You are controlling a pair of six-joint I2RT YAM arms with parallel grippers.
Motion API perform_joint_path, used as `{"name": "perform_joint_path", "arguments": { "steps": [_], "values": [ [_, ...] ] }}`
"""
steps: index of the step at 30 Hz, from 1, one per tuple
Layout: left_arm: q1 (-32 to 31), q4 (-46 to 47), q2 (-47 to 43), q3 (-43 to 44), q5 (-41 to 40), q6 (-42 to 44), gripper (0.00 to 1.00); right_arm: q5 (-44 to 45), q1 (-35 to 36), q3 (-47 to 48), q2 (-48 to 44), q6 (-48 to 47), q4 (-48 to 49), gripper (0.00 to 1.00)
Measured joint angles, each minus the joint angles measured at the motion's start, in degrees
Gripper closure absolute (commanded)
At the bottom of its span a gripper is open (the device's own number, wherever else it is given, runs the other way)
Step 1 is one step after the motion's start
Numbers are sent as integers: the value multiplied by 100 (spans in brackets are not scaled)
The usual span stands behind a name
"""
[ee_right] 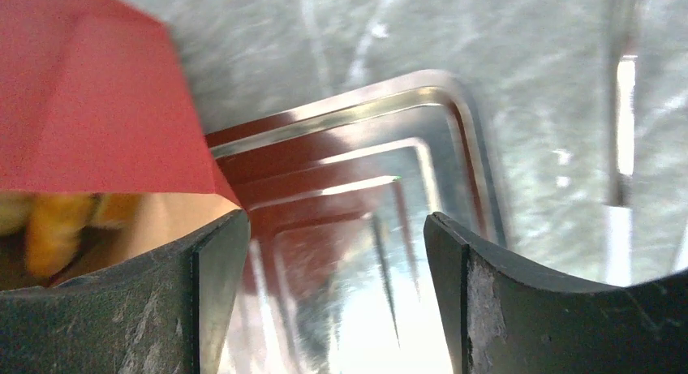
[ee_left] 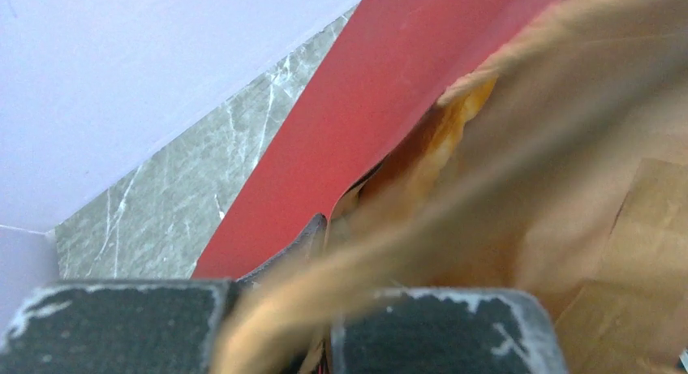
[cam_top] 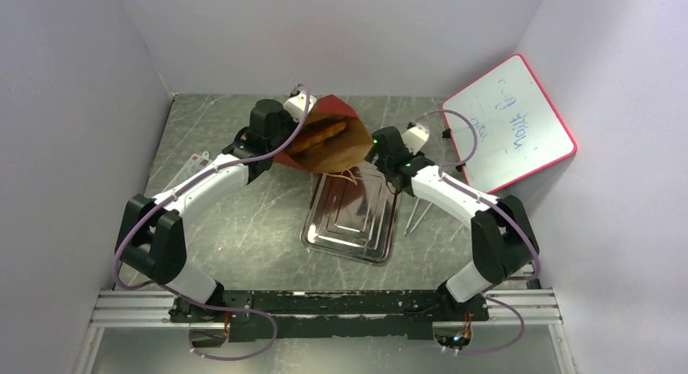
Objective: Take the fake bread out of the paper bag
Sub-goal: Adjust the paper bag at the center of the board, then pick up the clamp at the center of the board.
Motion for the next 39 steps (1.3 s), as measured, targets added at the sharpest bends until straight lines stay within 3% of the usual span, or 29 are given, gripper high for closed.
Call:
{"name": "perform_joint_path", "arguments": {
  "steps": [11, 20, 26, 39],
  "values": [
    [76, 258, -22, -109, 7, -42, 93, 356, -793, -334, -96, 247, -918, 18],
    [92, 481, -22, -256, 4, -96, 93, 507, -887, -426, -79, 404, -1561, 16],
    [92, 487, -22, -256, 4, -116, 93, 538, -894, -605, -79, 525, -1821, 0],
    [101, 734, -195, -564, 4, -203, 93, 400, -1014, -938, 116, 564, -1908, 0]
  ]
}}
